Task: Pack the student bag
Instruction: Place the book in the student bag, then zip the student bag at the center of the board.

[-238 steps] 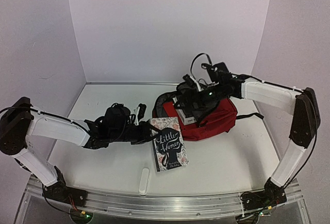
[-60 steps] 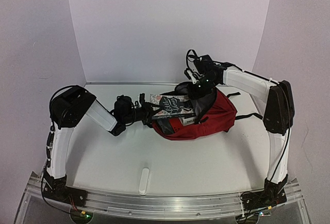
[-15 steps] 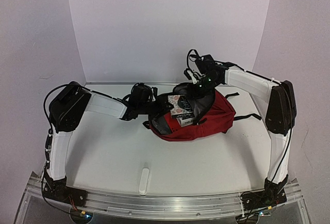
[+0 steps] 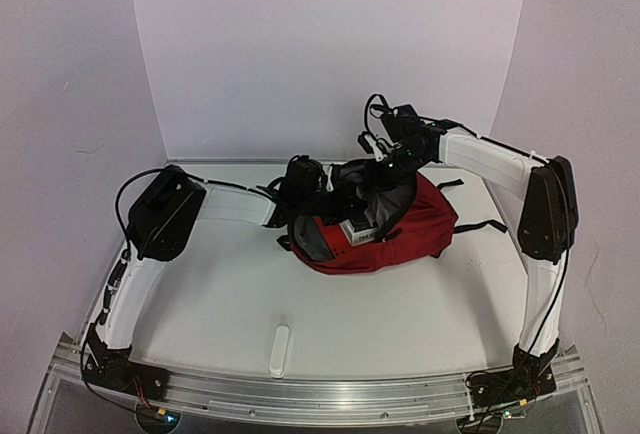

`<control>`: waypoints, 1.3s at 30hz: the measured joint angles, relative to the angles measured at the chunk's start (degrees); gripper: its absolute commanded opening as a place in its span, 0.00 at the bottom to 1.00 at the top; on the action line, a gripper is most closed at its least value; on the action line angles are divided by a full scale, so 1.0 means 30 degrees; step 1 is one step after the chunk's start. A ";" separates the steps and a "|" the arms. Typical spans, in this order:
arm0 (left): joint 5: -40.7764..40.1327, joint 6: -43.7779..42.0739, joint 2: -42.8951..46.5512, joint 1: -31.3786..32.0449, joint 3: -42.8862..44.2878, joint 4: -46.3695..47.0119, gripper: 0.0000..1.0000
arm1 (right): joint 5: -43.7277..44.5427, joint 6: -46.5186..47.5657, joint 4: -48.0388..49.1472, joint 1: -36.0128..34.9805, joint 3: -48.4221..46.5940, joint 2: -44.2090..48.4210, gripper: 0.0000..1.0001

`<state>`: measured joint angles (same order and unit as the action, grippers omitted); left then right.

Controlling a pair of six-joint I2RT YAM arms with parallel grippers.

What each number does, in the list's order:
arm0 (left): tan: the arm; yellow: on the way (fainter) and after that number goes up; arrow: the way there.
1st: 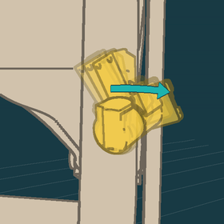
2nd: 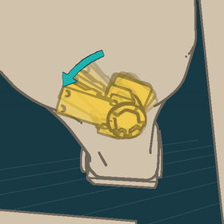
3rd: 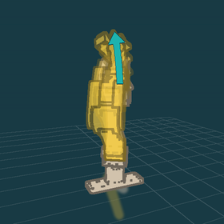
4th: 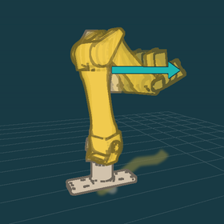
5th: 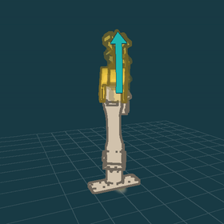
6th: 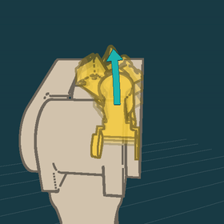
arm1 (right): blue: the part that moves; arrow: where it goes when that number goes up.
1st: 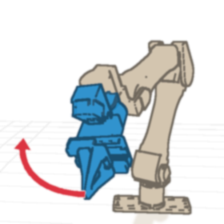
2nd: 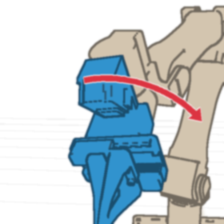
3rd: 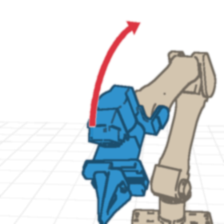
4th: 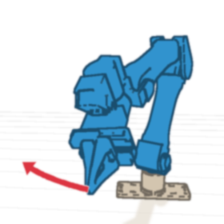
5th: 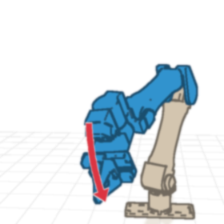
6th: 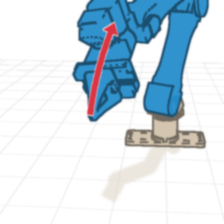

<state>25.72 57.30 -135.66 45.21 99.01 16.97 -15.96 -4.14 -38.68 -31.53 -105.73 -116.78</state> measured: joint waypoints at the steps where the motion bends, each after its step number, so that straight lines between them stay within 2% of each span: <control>1: 0.0137 -0.0072 0.0011 0.0093 -0.0126 0.0105 0.24 | -0.0035 -0.0007 0.0000 0.0001 0.0000 0.0008 0.00; 4: 0.0254 -0.0421 0.0575 0.0241 -0.1457 0.0589 0.43 | -0.0247 -0.0046 -0.0004 0.0001 0.0000 0.0010 0.02; 7: 0.0024 -0.0926 0.2135 0.0276 -0.3382 0.0608 0.57 | -0.0677 -0.0121 -0.0013 0.0001 0.0000 0.0012 0.18; 13: -0.0623 -0.1785 0.6319 -0.0658 -0.6776 -0.1172 0.72 | -0.2830 -0.0255 0.0007 -0.0230 0.0000 0.0877 0.58; 16: -0.1183 -0.2402 0.7396 -0.1700 -0.7044 -0.2537 0.75 | -0.3030 -0.0091 -0.0036 -0.0319 -0.0141 0.2027 0.66; 20: -0.1674 -0.2844 0.7985 -0.3265 -0.7213 -0.3860 0.78 | -0.2367 0.0180 -0.0132 -0.0076 -0.0874 0.3576 0.64; 23: -0.2122 -0.3182 0.7978 -0.4128 -0.7412 -0.5167 0.79 | -0.1375 0.0340 -0.0149 0.0984 -0.1502 0.4083 0.63; 28: -0.2673 -0.3694 0.7859 -0.4285 -0.7446 -0.6899 0.82 | 0.0654 0.0921 -0.0602 0.2945 -0.0736 0.3960 0.70; 33: -0.3218 -0.4227 0.7304 -0.4118 -0.7411 -0.7774 0.84 | 0.1809 0.1708 -0.1345 0.3163 0.1134 0.3572 0.71; 38: -0.3542 -0.4623 0.6697 -0.4103 -0.7395 -0.8439 0.83 | 0.1269 0.1705 -0.1692 0.3342 0.1807 0.2774 0.60; 39: -0.3594 -0.4640 0.6645 -0.4103 -0.7389 -0.8543 0.83 | 0.1027 0.1682 -0.1726 0.3388 0.1836 0.2641 0.54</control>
<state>14.94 43.38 -115.72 32.91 76.84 -8.66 -12.88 0.91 -43.86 -21.37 -100.23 -108.85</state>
